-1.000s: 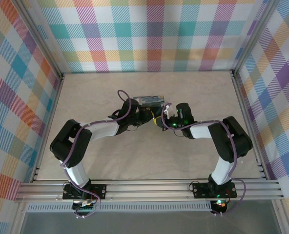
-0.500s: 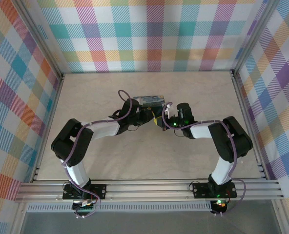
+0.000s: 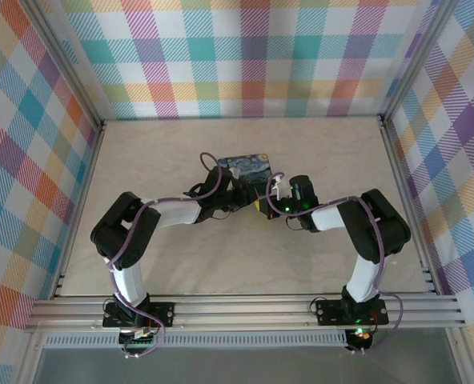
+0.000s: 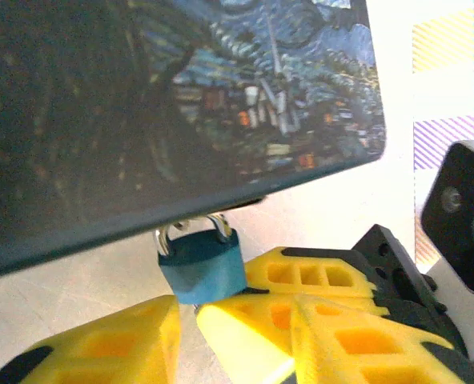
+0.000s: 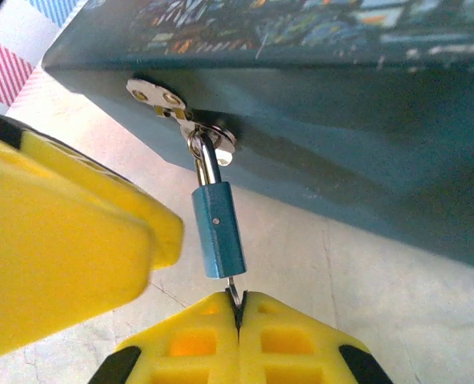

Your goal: Unlock a padlock with a key

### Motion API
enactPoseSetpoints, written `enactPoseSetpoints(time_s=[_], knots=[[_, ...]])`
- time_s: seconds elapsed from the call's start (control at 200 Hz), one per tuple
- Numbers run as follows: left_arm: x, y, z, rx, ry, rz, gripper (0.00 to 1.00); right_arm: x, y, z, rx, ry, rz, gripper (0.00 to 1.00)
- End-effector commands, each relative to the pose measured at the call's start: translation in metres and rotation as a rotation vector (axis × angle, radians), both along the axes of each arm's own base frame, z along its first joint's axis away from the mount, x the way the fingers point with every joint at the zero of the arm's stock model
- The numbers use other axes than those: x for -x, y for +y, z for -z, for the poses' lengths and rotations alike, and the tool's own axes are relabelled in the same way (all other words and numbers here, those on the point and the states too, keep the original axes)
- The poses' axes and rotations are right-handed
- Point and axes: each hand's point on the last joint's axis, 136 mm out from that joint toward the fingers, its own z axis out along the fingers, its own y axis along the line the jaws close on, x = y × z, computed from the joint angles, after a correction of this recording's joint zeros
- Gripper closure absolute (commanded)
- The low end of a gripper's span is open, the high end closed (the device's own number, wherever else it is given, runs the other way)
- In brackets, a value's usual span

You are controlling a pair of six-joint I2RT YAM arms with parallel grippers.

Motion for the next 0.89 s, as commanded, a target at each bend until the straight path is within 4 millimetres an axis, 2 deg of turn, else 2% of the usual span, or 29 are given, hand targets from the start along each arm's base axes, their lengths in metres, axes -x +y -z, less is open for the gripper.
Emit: enactPoseSetpoints(time_s=[0.0, 0.27, 0.405, 0.89], knots=[[0.014, 0.004, -0.008, -0.006, 0.01, 0.018, 0.55, -0.004, 0.0, -0.002, -0.021, -0.018, 0.011, 0.99], [0.019, 0.029, -0.027, -0.025, -0.028, -0.046, 0.36, 0.001, 0.002, -0.007, -0.061, 0.048, 0.02, 0.99], [0.019, 0.033, -0.028, 0.016, -0.016, -0.08, 0.36, 0.008, 0.003, -0.008, -0.068, 0.135, 0.023, 0.99], [0.012, 0.024, -0.017, 0.144, 0.044, -0.139, 0.38, 0.021, 0.005, -0.021, -0.189, 0.427, 0.135, 0.99]])
